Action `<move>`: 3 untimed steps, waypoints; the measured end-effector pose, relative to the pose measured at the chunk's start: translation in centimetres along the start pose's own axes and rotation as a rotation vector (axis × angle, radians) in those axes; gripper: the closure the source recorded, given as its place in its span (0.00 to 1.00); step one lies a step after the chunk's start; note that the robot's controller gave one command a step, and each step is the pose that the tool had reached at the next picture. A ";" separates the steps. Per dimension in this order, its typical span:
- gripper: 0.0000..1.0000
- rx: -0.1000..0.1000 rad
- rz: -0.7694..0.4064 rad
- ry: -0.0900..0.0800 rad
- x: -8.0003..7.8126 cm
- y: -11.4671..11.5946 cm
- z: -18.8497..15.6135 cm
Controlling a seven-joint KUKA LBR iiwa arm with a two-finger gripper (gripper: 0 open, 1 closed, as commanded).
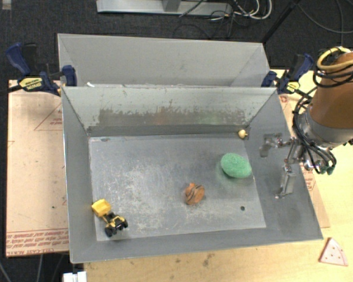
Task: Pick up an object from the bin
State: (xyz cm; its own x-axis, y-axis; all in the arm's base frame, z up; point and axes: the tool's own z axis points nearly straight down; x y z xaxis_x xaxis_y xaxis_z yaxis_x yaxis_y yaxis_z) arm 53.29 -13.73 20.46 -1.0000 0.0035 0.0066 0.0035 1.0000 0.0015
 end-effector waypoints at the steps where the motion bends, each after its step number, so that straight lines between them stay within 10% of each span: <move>1: 0.00 0.002 -0.004 -0.008 -0.2 0.1 -0.5; 3: 0.00 0.001 0.060 -0.007 -5.2 0.9 5.2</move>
Offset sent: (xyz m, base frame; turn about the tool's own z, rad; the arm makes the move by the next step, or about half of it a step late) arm 0.0448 0.0064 -0.1346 0.3601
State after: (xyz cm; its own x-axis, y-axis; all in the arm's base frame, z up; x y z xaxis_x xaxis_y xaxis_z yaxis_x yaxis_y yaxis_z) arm 58.44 -12.88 15.28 -0.9980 0.0635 -0.0009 0.0635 0.9980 0.0003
